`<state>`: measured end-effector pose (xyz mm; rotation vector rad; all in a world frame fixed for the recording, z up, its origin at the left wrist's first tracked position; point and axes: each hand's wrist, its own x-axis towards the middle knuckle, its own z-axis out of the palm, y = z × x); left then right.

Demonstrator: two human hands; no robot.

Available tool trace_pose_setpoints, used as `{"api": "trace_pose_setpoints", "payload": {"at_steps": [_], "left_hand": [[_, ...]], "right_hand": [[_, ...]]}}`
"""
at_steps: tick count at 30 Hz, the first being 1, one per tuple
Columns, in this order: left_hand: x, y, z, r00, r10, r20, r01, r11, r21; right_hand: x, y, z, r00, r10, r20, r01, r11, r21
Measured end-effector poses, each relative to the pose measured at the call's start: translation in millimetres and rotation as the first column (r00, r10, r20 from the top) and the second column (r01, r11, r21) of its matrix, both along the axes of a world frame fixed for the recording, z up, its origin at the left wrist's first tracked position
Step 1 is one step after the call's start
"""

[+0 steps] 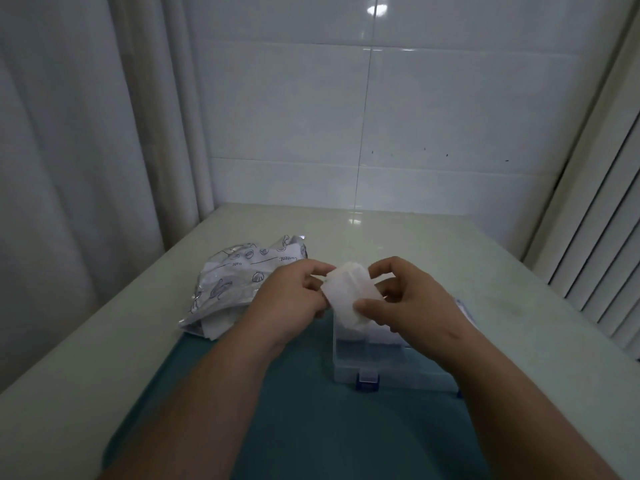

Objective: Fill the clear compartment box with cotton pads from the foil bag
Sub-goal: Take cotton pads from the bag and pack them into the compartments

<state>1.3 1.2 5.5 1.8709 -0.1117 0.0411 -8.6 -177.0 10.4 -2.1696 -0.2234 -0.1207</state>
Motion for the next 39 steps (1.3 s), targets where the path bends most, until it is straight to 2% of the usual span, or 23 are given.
{"api": "trace_pose_setpoints", "payload": {"at_steps": [4, 6, 17, 21, 25, 31, 39], "left_hand": [[-3, -10, 1, 0.995, 0.097, -0.022, -0.099, 0.977, -0.190], [-7, -17, 1, 0.993, 0.116, -0.015, -0.116, 0.966, -0.230], [-4, -34, -19, 0.936, 0.351, 0.011, -0.343, 0.922, -0.180], [-5, -36, -17, 0.943, 0.331, 0.033, -0.314, 0.920, -0.236], [-5, -36, -21, 0.948, 0.313, 0.055, -0.304, 0.943, -0.134], [-5, -37, -18, 0.946, 0.319, 0.046, -0.309, 0.938, -0.158], [-4, -40, -20, 0.948, 0.316, 0.044, -0.311, 0.947, -0.085]], "right_hand": [[-2, 4, -3, 1.000, 0.018, -0.001, -0.018, 0.994, -0.105], [-2, 6, -4, 0.999, 0.027, 0.018, -0.024, 0.987, -0.157], [-5, 11, -7, 0.991, 0.125, 0.046, -0.105, 0.947, -0.303], [-4, 10, -7, 0.991, 0.107, 0.076, -0.079, 0.949, -0.305], [-4, 10, -8, 0.991, 0.109, 0.072, -0.086, 0.959, -0.271], [-4, 8, -8, 0.989, 0.110, 0.097, -0.078, 0.955, -0.287], [-4, 7, -8, 0.987, 0.132, 0.094, -0.100, 0.953, -0.286]]}}
